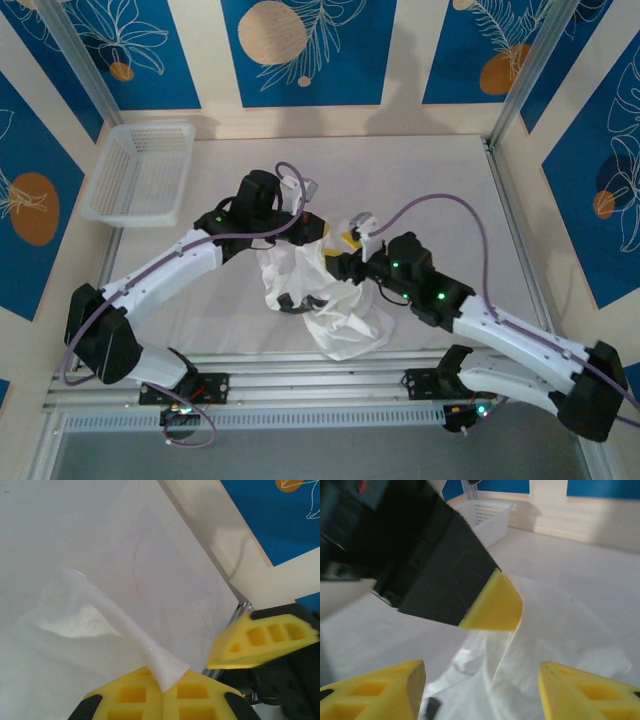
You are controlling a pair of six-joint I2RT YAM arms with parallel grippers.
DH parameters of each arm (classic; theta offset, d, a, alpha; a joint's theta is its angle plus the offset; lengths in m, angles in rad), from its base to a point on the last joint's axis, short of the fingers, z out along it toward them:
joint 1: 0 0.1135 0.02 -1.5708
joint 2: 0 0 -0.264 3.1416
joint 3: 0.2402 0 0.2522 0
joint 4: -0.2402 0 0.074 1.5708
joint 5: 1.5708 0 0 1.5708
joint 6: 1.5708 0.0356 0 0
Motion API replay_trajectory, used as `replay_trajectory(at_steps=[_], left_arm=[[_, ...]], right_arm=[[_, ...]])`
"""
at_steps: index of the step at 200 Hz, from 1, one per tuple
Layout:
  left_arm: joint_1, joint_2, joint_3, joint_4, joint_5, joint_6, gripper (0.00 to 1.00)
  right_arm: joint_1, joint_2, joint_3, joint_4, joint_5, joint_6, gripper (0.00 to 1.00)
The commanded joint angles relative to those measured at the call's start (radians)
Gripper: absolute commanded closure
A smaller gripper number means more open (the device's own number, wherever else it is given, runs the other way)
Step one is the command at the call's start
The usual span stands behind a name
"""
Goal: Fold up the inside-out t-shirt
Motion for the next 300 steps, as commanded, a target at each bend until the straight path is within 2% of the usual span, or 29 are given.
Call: replay_trajectory(at_steps=[1, 29, 42, 60, 86, 98, 114, 131, 147, 166, 184, 205, 229, 270, 300], left_arm=[[0.001, 0.0, 0.031, 0.005, 0.032, -0.017, 1.0], [0.001, -0.014, 0.021, 0.003, 0.024, -0.016, 1.0], [0.001, -0.024, 0.007, 0.02, 0.017, -0.018, 1.0], [0.001, -0.024, 0.006, 0.016, 0.016, -0.015, 1.0], [0.001, -0.026, 0.009, 0.006, 0.008, -0.009, 1.0], [0.001, -0.027, 0.009, 0.005, 0.009, -0.008, 1.0], [0.001, -0.026, 0.009, 0.002, 0.01, -0.007, 1.0], [0.001, -0.023, 0.01, 0.004, 0.012, -0.008, 1.0], [0.002, -0.018, 0.009, 0.008, 0.015, -0.01, 1.0], [0.001, -0.013, 0.01, 0.015, 0.017, -0.015, 1.0], [0.001, -0.013, 0.008, 0.021, 0.021, -0.021, 1.0], [0.001, -0.018, 0.007, 0.02, 0.019, -0.02, 1.0], [0.001, -0.018, 0.01, 0.008, 0.016, -0.013, 1.0], [0.001, -0.013, 0.001, -0.003, 0.005, -0.003, 1.0], [0.001, -0.009, 0.0, 0.001, 0.004, -0.002, 1.0]], right_arm=[[0.007, 0.056, -0.047, 0.236, 0.118, -0.233, 0.36], [0.002, 0.115, -0.055, 0.296, 0.169, -0.285, 0.37], [-0.009, 0.138, -0.047, 0.292, 0.191, -0.279, 0.43], [-0.033, 0.151, -0.024, 0.227, 0.139, -0.237, 0.54], [-0.055, 0.156, -0.017, 0.144, 0.152, -0.166, 0.59], [-0.077, 0.162, -0.001, 0.069, 0.154, -0.11, 0.58], [-0.089, 0.164, 0.018, -0.005, 0.142, -0.062, 0.51], [-0.092, 0.161, 0.044, -0.042, 0.062, -0.028, 0.43], [-0.092, 0.179, 0.093, -0.071, -0.033, 0.009, 0.39], [-0.091, 0.204, 0.103, -0.011, -0.129, 0.048, 0.36], [-0.103, 0.229, 0.093, 0.042, -0.105, 0.074, 0.32], [-0.115, 0.274, 0.094, 0.05, 0.007, 0.038, 0.32], [-0.118, 0.321, 0.129, -0.018, 0.105, 0.01, 0.38], [-0.127, 0.239, 0.167, -0.254, 0.062, 0.145, 0.54], [-0.191, 0.095, 0.057, -0.349, 0.005, 0.24, 0.69]])
